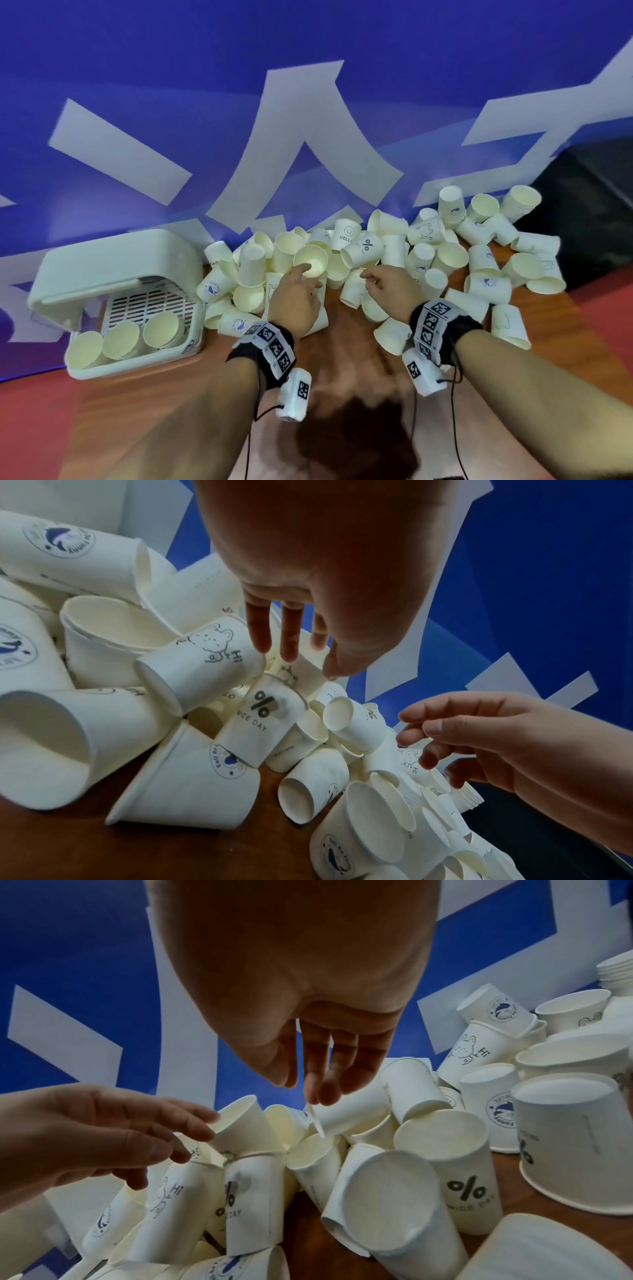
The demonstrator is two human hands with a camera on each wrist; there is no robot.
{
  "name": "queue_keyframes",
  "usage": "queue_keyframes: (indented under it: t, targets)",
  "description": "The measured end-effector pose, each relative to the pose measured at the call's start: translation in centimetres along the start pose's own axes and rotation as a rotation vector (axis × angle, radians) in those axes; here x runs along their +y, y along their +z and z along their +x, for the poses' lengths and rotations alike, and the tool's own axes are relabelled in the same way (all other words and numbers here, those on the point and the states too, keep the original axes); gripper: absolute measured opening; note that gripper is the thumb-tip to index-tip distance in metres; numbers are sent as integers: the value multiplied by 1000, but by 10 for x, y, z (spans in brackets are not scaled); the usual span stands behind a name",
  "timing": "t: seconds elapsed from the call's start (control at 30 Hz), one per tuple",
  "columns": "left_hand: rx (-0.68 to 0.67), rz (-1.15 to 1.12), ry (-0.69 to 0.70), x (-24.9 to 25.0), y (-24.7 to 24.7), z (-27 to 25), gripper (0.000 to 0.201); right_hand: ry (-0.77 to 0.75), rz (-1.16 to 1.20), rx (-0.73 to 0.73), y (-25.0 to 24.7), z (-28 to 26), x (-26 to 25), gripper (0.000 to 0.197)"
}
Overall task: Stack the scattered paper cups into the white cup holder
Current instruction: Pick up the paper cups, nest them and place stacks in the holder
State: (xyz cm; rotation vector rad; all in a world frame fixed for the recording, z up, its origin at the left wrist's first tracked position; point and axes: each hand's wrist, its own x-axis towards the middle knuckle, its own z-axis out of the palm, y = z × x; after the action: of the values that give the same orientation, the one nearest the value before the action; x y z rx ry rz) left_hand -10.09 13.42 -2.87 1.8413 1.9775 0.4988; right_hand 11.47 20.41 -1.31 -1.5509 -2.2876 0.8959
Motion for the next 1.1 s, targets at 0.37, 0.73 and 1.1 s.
queue_keyframes:
  t: [0.37,0.73,1.1]
  targets:
    - [15,21,27,15,-2,19,47,62,151,85,-5,50,41,33]
    - [223,-162,-12,9,-8,45,14,247,344,85,-1,83,43,63]
    - [267,-242,-139,6,-27,36,31,227,365,100,0,85,27,15]
